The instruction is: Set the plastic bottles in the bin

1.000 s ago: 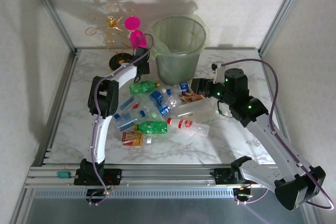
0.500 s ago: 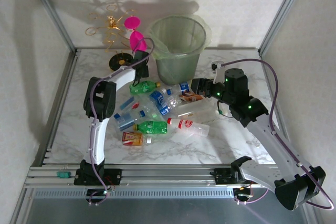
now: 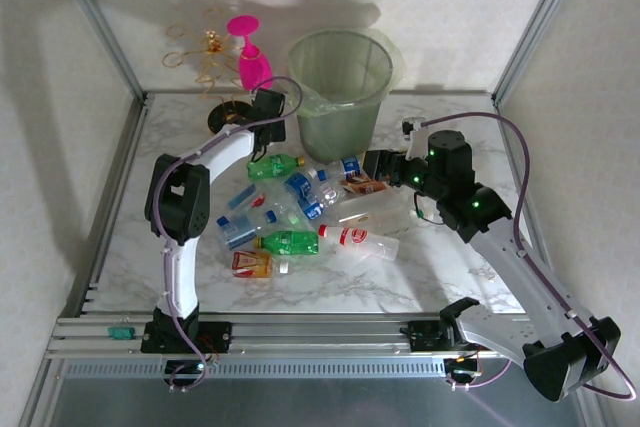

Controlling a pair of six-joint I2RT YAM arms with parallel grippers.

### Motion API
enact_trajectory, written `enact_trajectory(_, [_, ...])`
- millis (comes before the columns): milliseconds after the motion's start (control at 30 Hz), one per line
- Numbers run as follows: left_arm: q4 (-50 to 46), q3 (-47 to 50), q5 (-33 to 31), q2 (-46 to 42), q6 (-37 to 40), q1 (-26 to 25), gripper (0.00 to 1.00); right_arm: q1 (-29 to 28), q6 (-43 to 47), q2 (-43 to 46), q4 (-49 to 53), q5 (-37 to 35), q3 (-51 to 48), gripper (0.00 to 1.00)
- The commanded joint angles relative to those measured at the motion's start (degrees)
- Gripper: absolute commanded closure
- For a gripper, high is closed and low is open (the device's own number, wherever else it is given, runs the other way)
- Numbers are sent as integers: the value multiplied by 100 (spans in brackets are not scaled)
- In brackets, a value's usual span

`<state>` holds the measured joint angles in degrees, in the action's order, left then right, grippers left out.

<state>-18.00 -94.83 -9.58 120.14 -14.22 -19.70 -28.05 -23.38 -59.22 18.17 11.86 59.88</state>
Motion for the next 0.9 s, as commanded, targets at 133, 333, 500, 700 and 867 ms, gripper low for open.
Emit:
enact_trajectory(133, [-181, 220, 156, -300, -220, -68, 49, -60, -29, 207, -138, 49, -9, 34])
enact_trajectory(333, [-143, 332, 254, -386, -313, -68, 49, -54, -35, 315, -86, 4, -45, 34])
enact_trajectory(500, [-109, 476, 530, -556, -464, -69, 49, -58, -46, 420, -52, -24, -73, 34])
enact_trajectory(700, [-98, 684, 954, -767, -715, -77, 49, -59, -81, 505, -59, -50, -108, 34])
enact_trajectory(867, [27, 909, 1146, -894, -832, -77, 49, -57, -119, 535, -60, -34, -112, 34])
